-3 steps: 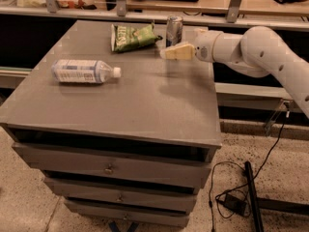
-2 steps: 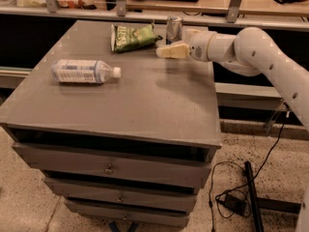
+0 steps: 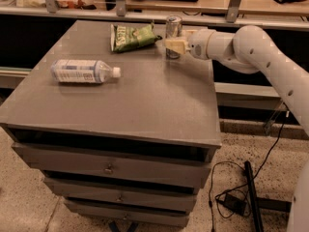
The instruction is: Knock redbull can over
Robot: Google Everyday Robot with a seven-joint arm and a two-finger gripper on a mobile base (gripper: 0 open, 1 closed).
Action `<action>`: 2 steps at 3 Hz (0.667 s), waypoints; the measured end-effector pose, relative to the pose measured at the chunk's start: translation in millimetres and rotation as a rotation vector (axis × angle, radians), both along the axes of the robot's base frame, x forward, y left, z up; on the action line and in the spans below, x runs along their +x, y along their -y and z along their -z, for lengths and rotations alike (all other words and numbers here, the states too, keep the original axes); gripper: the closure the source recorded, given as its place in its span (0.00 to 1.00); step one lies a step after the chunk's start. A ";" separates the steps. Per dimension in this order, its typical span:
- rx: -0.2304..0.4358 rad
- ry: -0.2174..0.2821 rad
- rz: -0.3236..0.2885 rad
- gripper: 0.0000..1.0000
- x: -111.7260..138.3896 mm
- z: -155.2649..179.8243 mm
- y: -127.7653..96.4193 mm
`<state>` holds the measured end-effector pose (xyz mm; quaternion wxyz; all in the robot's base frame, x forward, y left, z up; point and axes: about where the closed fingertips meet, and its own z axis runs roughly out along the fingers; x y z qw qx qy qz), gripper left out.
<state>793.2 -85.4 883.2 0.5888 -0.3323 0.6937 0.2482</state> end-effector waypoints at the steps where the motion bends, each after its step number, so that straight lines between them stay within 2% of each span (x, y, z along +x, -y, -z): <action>1: -0.108 -0.014 -0.026 0.91 -11.4 -25.9 6.9; 2: -0.330 -0.002 -0.095 1.00 -33.9 -83.7 10.5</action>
Offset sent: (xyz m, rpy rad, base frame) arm -0.0925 -0.0218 0.1035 -0.5617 0.1230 0.3142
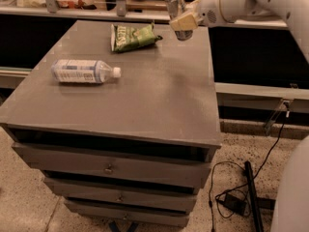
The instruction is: Knock redbull can over
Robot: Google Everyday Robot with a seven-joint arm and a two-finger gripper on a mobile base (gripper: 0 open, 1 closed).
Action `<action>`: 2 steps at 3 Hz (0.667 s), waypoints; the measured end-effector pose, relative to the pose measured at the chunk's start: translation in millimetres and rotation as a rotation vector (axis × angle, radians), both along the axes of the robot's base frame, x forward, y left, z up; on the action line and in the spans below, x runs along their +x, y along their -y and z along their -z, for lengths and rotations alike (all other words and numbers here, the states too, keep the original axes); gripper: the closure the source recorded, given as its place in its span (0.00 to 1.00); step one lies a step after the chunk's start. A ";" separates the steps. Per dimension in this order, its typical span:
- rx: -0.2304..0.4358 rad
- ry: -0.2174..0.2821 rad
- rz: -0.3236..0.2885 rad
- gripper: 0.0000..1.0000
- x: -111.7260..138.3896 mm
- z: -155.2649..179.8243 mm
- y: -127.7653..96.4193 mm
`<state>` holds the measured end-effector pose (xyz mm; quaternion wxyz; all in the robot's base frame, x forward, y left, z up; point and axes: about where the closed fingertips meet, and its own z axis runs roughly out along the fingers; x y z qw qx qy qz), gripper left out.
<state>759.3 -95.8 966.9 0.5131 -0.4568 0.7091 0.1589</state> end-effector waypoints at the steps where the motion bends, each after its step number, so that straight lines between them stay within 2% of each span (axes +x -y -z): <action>1: -0.221 0.014 -0.136 1.00 -40.5 -10.4 -12.3; 2: -0.482 0.069 -0.394 1.00 -91.3 -0.7 -15.0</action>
Offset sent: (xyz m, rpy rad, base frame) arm -0.1265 0.0022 -0.0007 -0.7856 -0.2496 0.7093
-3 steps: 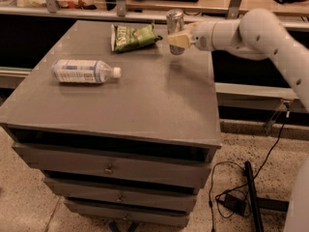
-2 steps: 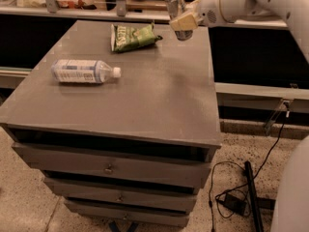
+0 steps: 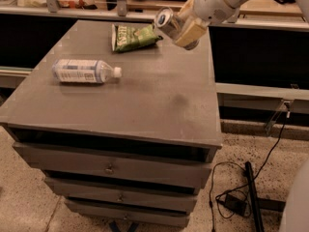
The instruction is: Knock redbull can over
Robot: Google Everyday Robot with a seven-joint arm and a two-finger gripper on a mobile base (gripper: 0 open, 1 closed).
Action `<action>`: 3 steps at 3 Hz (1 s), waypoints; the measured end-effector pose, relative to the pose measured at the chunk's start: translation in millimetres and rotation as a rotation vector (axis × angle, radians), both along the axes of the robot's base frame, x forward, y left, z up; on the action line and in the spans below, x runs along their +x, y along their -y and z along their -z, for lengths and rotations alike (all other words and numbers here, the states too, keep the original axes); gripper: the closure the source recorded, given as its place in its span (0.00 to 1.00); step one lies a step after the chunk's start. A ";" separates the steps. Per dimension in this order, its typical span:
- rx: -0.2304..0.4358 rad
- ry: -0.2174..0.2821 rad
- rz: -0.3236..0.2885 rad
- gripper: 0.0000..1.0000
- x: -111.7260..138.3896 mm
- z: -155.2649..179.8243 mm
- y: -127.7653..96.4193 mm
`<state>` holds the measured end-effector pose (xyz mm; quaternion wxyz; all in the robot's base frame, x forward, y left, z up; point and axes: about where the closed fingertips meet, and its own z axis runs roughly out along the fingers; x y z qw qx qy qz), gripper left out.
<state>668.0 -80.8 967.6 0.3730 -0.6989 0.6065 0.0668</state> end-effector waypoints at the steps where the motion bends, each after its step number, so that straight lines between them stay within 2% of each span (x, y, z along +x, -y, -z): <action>1: -0.131 0.068 -0.170 1.00 -21.2 9.8 1.7; 2: -0.266 0.106 -0.341 1.00 -36.8 30.8 3.8; 3: -0.411 0.184 -0.474 1.00 -44.7 51.7 6.9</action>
Offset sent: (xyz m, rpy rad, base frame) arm -0.0544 -0.0168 -0.0539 -0.4994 -0.2491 0.6842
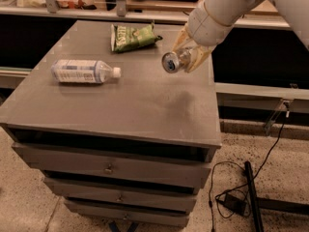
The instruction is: Knock redbull can over
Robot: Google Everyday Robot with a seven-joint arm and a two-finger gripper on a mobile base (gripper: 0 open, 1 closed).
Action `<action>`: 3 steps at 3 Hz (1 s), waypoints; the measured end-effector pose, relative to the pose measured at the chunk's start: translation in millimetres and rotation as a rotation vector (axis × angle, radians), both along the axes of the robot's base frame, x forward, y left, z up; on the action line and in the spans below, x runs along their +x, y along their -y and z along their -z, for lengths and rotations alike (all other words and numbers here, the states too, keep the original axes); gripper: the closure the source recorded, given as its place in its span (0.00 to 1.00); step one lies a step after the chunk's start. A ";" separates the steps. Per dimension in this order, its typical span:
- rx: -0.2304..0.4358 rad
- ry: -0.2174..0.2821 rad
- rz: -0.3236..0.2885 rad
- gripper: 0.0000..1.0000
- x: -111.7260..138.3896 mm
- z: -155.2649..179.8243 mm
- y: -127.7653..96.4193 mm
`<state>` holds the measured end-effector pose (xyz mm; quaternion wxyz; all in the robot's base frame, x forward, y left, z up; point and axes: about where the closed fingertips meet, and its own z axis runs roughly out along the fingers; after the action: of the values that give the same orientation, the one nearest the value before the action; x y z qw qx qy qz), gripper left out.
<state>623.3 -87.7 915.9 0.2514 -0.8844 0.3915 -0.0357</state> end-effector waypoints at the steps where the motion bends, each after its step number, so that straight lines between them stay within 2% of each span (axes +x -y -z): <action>1: -0.083 0.145 -0.035 1.00 18.2 22.7 -10.5; 2: -0.099 0.198 -0.036 1.00 27.2 32.2 -21.1; 3: -0.113 0.209 -0.026 1.00 29.8 43.4 -23.9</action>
Offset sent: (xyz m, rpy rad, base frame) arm 0.0381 0.0311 -0.0398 -0.1183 -0.2699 0.0314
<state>653.1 -63.8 872.6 0.2412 -0.8937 0.3489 -0.1462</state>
